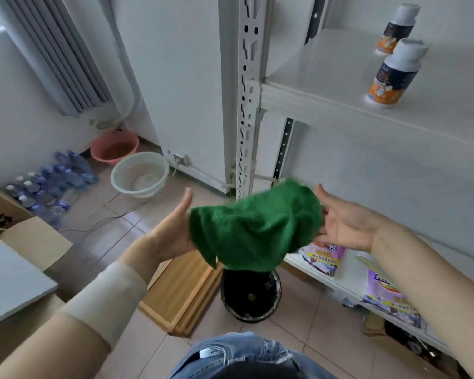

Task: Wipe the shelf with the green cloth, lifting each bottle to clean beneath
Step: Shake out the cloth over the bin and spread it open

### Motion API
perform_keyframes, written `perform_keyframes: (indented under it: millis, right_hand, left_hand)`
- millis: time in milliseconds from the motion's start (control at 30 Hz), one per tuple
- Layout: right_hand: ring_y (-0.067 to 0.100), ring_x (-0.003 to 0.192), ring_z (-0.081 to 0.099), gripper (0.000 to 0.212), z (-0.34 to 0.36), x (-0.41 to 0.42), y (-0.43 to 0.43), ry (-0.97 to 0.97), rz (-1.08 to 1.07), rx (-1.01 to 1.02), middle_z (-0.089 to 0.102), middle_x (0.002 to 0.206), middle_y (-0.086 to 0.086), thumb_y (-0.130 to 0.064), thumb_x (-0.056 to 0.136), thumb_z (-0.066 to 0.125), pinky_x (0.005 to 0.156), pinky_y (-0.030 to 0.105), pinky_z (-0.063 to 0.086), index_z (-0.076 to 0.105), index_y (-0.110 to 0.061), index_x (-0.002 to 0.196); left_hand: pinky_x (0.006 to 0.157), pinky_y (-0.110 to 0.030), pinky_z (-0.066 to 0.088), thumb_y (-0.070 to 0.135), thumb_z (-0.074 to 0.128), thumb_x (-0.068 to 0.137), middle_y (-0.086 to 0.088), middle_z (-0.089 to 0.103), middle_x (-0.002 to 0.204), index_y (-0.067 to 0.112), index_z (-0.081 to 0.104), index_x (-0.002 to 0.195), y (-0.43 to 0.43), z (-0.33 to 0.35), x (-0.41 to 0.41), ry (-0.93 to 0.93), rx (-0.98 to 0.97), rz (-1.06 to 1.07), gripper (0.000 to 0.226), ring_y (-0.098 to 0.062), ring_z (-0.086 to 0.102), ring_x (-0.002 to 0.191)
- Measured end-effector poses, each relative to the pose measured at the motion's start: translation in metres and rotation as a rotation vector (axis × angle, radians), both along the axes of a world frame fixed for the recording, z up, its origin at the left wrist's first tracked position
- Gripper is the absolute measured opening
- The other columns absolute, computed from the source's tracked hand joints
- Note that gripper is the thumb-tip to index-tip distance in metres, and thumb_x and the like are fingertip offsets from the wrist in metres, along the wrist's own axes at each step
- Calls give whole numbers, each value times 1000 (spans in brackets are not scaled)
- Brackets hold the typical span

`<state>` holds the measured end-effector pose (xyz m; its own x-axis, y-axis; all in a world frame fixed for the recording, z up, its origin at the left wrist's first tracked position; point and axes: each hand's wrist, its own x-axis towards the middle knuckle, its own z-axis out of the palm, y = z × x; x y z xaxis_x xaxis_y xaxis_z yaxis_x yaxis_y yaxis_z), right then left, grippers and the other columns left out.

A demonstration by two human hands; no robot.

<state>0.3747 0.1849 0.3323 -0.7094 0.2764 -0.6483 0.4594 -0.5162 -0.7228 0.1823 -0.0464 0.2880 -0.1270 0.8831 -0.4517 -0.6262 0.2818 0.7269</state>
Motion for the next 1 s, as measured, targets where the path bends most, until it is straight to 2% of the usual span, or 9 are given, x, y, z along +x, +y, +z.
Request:
perform_keyframes:
  millis: [100,200,333,467,567,700,833,933,1000]
  right_hand:
    - [18,72,68,32,-26,6,1,-195,45,311,70,93,14,-17,88,55,67,31,57,55,1,114]
    - [26,83,66,27,-40,16,12,-379,130,703,65,103,17,-18,91,54,74,38,57,57,0,111]
    - [35,105,58,29,-37,28,14,-372,62,674,53,126,21,-17,88,58,84,50,52,52,-8,115]
    - [28,99,61,48,-20,38,13,-198,150,555,61,110,15,-13,72,75,79,36,53,48,-19,111]
    - [17,87,54,41,-12,42,6,-248,418,1019,58,93,-4,-21,65,81,70,25,39,54,-25,95]
    - [18,79,49,13,-1,41,8,-119,236,1478,46,80,-4,-22,70,76,69,24,33,69,-15,79]
    - [21,78,53,10,16,37,18,40,180,1587,53,85,2,-16,77,70,72,27,38,67,-7,79]
    - [21,79,50,7,19,29,16,97,231,1514,52,79,0,-15,87,58,64,20,29,59,-8,88]
    - [18,76,48,3,20,27,17,147,206,1383,53,79,-1,-17,91,50,60,14,32,52,-16,91]
  left_hand:
    - [67,-28,56,32,57,80,-9,74,91,1,54,113,-1,2,7,181,-120,128,45,-23,69,89]
    - [62,-25,56,19,60,84,-9,73,88,5,58,105,-3,7,5,396,-256,47,25,-20,71,80]
    - [60,-24,57,21,64,82,-9,65,96,12,55,105,-5,14,5,686,-460,15,26,-19,67,81]
    - [72,-34,58,20,67,79,-2,67,93,28,50,111,-5,25,5,814,-304,143,37,-18,66,87]
    - [72,-32,58,15,66,79,2,68,89,32,57,95,-5,36,10,1087,-201,85,25,-14,67,86]
    - [72,-19,48,17,65,79,10,64,86,28,62,86,-8,53,10,1501,-126,222,13,-12,62,86]
    - [79,-30,47,16,66,78,-3,55,97,18,64,85,-8,65,6,1676,-98,356,8,-21,53,92]
    - [83,-28,46,12,63,81,-1,54,107,12,61,85,-4,71,6,1610,-52,383,5,-20,53,101]
    - [79,-28,49,14,60,83,3,60,96,14,57,84,-4,77,4,1538,-19,424,4,-20,58,93]
